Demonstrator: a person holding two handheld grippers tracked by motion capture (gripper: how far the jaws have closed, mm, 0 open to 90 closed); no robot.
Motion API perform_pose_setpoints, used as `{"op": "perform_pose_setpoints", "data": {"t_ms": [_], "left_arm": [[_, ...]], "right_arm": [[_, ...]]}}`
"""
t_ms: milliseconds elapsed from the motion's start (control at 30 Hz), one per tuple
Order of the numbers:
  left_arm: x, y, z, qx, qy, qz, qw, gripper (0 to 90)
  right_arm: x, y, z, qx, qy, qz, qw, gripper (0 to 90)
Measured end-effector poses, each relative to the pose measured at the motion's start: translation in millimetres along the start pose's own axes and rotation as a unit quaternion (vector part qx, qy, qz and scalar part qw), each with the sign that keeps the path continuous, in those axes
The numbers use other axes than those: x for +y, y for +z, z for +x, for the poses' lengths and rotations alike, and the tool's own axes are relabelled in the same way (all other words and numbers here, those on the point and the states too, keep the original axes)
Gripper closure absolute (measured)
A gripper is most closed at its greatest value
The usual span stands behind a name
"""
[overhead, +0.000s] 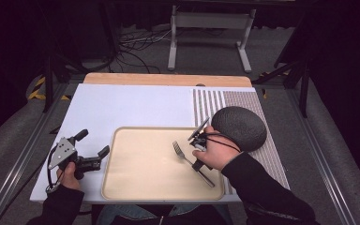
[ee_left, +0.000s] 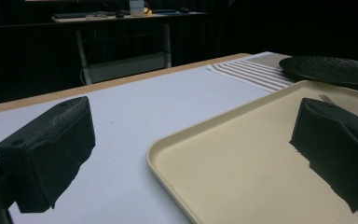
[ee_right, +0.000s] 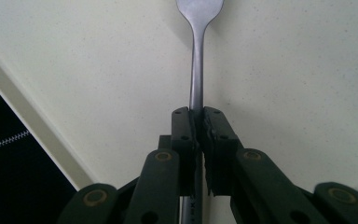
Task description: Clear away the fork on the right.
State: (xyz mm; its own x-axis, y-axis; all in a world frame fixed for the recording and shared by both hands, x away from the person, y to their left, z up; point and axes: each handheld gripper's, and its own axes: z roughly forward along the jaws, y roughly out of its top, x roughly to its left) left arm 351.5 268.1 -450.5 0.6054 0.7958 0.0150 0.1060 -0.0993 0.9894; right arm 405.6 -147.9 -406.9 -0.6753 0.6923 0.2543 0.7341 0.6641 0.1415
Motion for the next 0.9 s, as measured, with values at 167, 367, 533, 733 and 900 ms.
{"op": "perform_pose_setpoints", "data": {"t_ms": [167, 367, 533, 733, 900], "left_arm": [[0.0, 0.0, -0.1, 0.0, 0.0, 0.001, 1.0, 0.1], [0.0, -0.1, -0.1, 0.0, 0.0, 0.002, 1.0, 0.2], [0.0, 0.0, 0.0, 0.0, -0.001, 0.0, 1.0, 0.1], [0.0, 0.0, -0.1, 0.0, -0.001, 0.001, 1.0, 0.1], [0.0, 0.0, 0.0, 0.0, -0.001, 0.001, 1.0, 0.1]], "right_arm": [[-0.2, 1.3, -1.4, 0.001, -0.001, 0.003, 1.0, 83.9], [-0.4, 3.0, -1.5, 0.003, 0.006, 0.006, 1.0, 83.9], [-0.2, 4.1, -1.9, 0.001, 0.007, 0.007, 1.0, 82.9], [0.5, 1.5, -2.2, 0.0, 0.007, -0.007, 1.0, 73.6], [0.3, -3.7, -1.7, 0.001, 0.001, -0.045, 0.999, 55.2]]}}
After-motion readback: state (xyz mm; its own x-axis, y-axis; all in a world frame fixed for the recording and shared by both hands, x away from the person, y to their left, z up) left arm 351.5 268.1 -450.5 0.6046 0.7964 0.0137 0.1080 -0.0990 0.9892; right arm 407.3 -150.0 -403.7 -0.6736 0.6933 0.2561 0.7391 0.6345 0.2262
